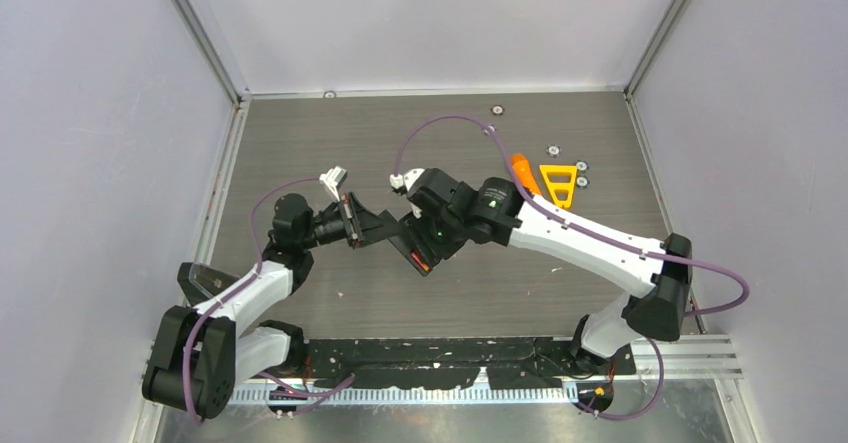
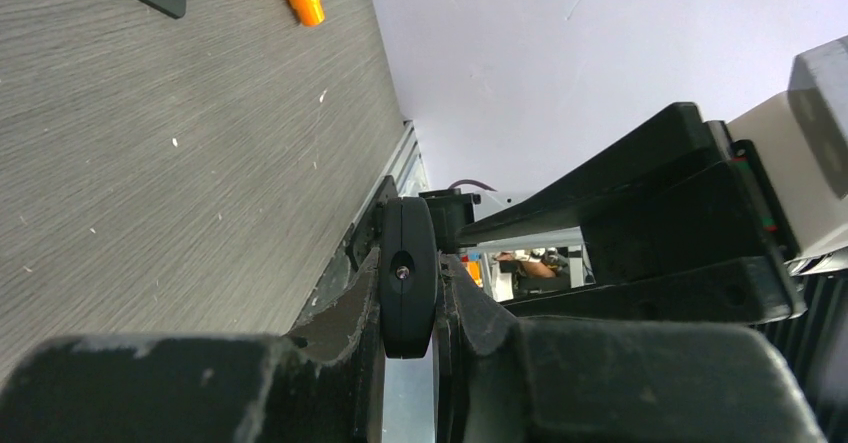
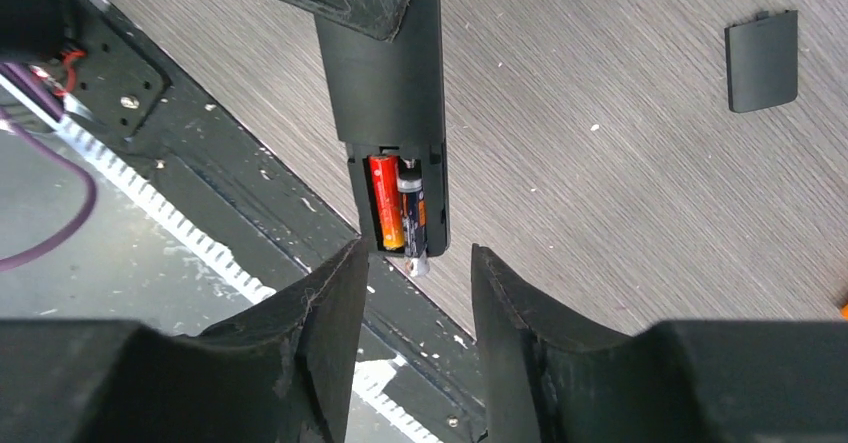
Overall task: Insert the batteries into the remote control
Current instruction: Load the battery into the remote control.
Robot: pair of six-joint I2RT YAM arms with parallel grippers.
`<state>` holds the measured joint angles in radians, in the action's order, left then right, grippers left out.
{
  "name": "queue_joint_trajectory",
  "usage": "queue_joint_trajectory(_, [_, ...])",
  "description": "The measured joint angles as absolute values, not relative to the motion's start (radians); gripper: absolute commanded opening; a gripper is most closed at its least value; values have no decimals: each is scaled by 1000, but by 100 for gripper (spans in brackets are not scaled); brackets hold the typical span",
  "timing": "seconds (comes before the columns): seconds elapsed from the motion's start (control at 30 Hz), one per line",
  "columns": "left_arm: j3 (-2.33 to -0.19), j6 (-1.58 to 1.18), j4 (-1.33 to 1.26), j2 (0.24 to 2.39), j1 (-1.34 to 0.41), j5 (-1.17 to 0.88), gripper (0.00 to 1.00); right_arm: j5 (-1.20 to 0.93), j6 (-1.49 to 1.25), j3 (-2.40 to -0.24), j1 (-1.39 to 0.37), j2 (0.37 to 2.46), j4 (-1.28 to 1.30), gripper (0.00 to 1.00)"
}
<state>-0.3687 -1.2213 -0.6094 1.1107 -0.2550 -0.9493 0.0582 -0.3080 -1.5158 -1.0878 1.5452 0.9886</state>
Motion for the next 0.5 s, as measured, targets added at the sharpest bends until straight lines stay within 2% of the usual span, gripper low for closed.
queue_joint_trajectory(0.13, [-367,-1264,-647,1111,-255,-942,0,50,-348,-1517,-1077,1482,972,55])
queue_joint_trajectory(0.27, [-354,-1357,-725,1111,-255,-925,0,72,-408,-1513,-1072,1401,932,65])
queue_joint_trajectory(0.5, [-313,-1617,-908,1108,-255,-835,0,210,-544,-1452,-1071,1250,799,73])
